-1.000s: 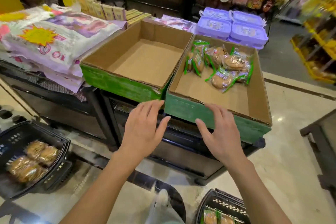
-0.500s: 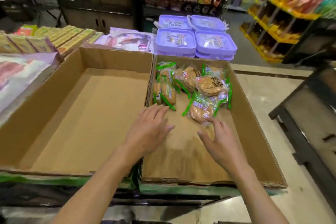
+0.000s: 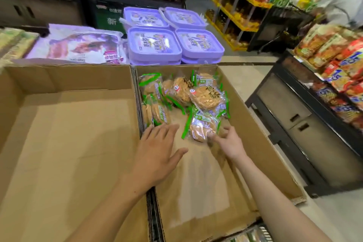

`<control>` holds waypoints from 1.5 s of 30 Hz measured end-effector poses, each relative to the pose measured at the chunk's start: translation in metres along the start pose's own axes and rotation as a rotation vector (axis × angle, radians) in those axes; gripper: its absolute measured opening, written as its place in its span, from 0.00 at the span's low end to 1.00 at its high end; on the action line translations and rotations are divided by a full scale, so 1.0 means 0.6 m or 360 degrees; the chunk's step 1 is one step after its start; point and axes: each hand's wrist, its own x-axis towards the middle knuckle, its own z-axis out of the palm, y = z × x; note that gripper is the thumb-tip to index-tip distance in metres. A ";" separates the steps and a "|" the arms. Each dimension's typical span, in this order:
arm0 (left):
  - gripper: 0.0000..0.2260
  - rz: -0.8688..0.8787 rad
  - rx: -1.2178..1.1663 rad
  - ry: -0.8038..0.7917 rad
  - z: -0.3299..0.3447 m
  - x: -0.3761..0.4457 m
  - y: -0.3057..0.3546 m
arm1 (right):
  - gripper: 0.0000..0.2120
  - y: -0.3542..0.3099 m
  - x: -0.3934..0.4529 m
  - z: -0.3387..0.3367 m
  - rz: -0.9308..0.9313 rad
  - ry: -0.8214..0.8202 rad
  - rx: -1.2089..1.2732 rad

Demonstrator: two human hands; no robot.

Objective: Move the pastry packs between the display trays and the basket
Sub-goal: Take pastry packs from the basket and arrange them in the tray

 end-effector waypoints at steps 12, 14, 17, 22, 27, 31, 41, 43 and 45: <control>0.30 -0.0162 0.0154 -0.0173 -0.027 0.100 -0.032 | 0.32 0.007 0.081 0.041 0.0065 -0.0117 0.0655; 0.32 -0.0227 0.0176 -0.0207 -0.039 0.151 -0.044 | 0.29 0.012 0.074 0.034 0.0033 -0.0128 0.0702; 0.35 -0.0304 0.0545 -0.0504 -0.046 0.228 -0.062 | 0.26 0.018 0.062 0.016 -0.0062 -0.0139 0.0892; 0.42 -0.0385 0.0942 -0.1036 -0.033 0.283 -0.068 | 0.21 0.013 0.055 -0.010 -0.0113 -0.0167 0.1183; 0.45 -0.0373 0.1065 -0.1169 -0.016 0.283 -0.057 | 0.16 0.013 0.062 -0.008 -0.0197 -0.0185 0.0972; 0.47 -0.0277 0.1127 -0.1165 0.000 0.261 -0.046 | 0.22 0.018 0.084 0.006 -0.0302 -0.0231 0.0799; 0.23 -0.0151 0.0433 -0.0541 -0.017 0.161 -0.009 | 0.38 0.032 0.096 0.014 -0.0317 -0.0638 0.0482; 0.22 -0.0178 0.0216 -0.0353 -0.025 0.134 -0.002 | 0.36 0.025 0.086 0.004 -0.0305 -0.0688 0.0467; 0.22 -0.0215 0.0034 -0.0119 -0.031 0.107 0.008 | 0.41 0.025 0.075 -0.009 -0.0302 -0.0693 0.0593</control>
